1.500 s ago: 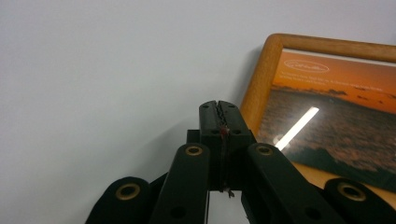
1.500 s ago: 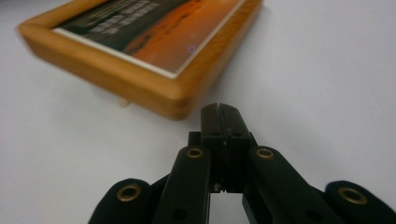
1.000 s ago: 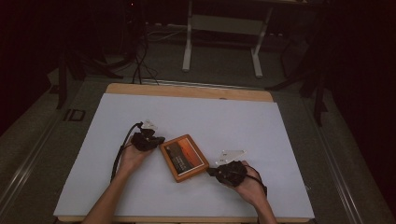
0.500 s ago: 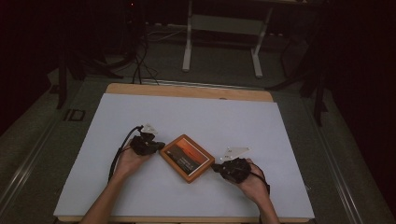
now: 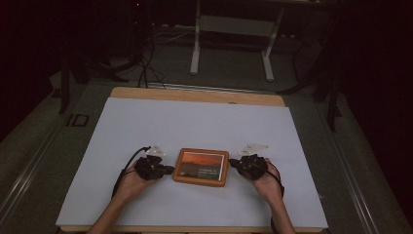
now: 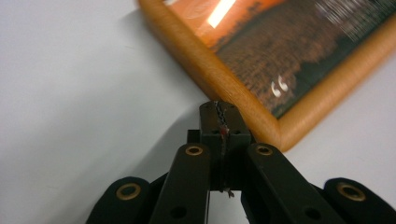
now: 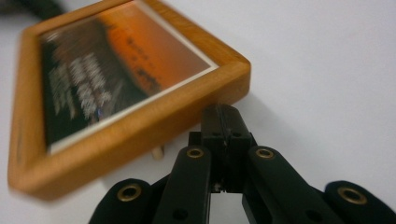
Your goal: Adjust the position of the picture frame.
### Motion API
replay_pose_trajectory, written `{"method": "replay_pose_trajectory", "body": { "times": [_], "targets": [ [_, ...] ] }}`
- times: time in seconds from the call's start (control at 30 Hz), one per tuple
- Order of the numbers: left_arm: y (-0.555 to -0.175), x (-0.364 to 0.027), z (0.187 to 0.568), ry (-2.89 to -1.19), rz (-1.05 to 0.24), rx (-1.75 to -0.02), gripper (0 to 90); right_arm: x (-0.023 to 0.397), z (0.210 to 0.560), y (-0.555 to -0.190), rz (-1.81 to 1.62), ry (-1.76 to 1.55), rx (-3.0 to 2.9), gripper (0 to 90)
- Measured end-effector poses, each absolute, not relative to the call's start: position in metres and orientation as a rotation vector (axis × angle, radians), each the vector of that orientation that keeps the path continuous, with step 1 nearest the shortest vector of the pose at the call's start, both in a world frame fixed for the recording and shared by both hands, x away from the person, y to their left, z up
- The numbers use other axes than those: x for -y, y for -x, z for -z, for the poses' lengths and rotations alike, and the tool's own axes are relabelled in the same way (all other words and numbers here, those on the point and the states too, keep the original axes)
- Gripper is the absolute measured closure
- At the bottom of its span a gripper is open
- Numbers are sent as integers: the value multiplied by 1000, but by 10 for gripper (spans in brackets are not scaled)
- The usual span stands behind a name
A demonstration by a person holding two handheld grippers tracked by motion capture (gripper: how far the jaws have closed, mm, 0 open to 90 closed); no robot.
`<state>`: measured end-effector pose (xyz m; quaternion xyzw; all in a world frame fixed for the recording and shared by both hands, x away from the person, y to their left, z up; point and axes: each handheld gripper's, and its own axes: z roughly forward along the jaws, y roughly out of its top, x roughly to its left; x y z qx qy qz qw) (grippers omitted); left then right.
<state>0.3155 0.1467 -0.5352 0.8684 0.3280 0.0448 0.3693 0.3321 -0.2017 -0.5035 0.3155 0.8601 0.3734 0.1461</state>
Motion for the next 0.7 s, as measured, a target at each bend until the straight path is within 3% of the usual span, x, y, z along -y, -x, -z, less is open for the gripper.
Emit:
{"method": "replay_pose_trajectory", "body": {
  "times": [0.27, 0.7],
  "targets": [
    [-308, -137, 531, -2280, -155, -778, 900, 201, 503, -339, -1072, -958, -2431, 899],
    [-363, -132, 512, -2118, -276, -854, 898, 201, 486, -301, -1127, -872, -2490, 898]
  ]
}}
